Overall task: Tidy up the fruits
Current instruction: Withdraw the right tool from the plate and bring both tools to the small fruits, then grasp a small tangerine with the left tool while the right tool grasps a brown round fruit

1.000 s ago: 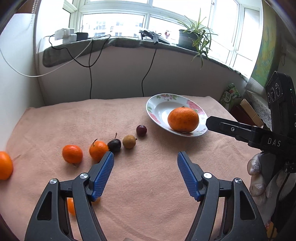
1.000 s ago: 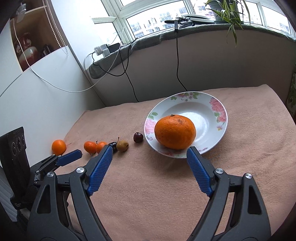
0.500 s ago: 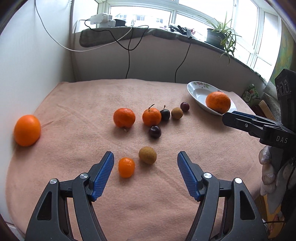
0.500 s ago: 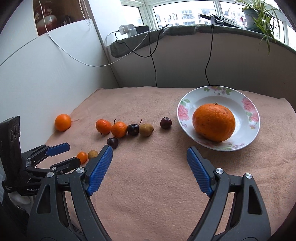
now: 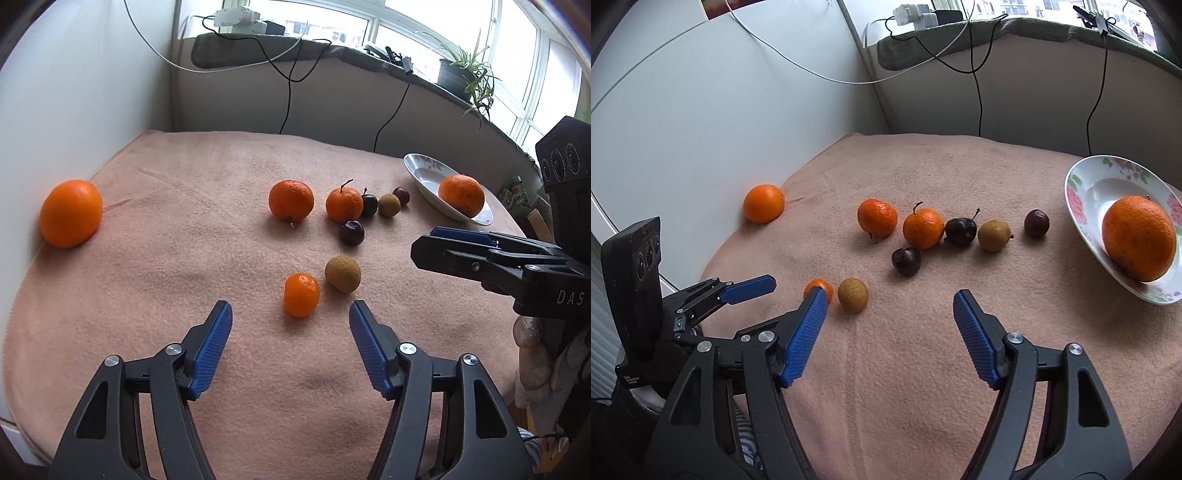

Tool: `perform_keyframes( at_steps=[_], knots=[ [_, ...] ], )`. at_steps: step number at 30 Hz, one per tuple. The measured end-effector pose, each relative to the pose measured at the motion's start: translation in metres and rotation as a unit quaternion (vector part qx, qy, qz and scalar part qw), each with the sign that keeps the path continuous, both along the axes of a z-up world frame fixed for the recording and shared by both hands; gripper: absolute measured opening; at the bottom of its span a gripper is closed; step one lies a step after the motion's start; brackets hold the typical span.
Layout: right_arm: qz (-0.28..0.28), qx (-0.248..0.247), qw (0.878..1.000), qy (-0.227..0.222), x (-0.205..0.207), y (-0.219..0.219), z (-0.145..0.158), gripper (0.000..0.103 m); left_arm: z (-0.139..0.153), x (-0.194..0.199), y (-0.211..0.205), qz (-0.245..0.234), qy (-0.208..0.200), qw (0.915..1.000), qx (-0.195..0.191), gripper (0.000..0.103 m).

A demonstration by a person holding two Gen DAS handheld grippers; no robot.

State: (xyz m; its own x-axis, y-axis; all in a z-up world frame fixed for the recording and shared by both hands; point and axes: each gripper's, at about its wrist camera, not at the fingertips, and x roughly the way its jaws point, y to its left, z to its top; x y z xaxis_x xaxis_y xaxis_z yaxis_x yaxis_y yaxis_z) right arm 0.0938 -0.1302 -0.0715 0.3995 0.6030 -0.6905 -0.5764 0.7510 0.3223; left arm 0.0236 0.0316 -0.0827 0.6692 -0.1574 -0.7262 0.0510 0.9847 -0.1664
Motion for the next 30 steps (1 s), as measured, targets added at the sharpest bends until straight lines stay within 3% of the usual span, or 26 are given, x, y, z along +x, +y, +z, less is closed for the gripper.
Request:
perform_keyframes(
  at_steps=[7,14,16,26,30],
  knots=[
    [0.027,-0.009,0.999,0.016,0.001,0.023,-0.012,0.047,-0.008,0.005,0.001,-0.011,0.004,0.9998,-0.019,0.039],
    [0.037,-0.022,0.999,0.022,0.005,0.037,-0.026,0.042,-0.010,0.011,-0.004,-0.018,0.001,0.9997,-0.018,0.036],
    [0.039,-0.025,0.999,0.027,0.007,0.040,-0.029,0.037,-0.010,0.012,-0.003,-0.018,0.003,0.9996,-0.023,0.032],
    [0.044,-0.028,0.998,0.040,0.015,0.047,-0.036,0.034,-0.015,0.015,0.000,-0.018,0.011,0.9995,-0.025,0.027],
    [0.054,-0.026,0.997,0.045,0.016,0.052,-0.037,0.027,-0.016,0.014,0.000,-0.018,0.011,0.9995,-0.025,0.024]
  ],
)
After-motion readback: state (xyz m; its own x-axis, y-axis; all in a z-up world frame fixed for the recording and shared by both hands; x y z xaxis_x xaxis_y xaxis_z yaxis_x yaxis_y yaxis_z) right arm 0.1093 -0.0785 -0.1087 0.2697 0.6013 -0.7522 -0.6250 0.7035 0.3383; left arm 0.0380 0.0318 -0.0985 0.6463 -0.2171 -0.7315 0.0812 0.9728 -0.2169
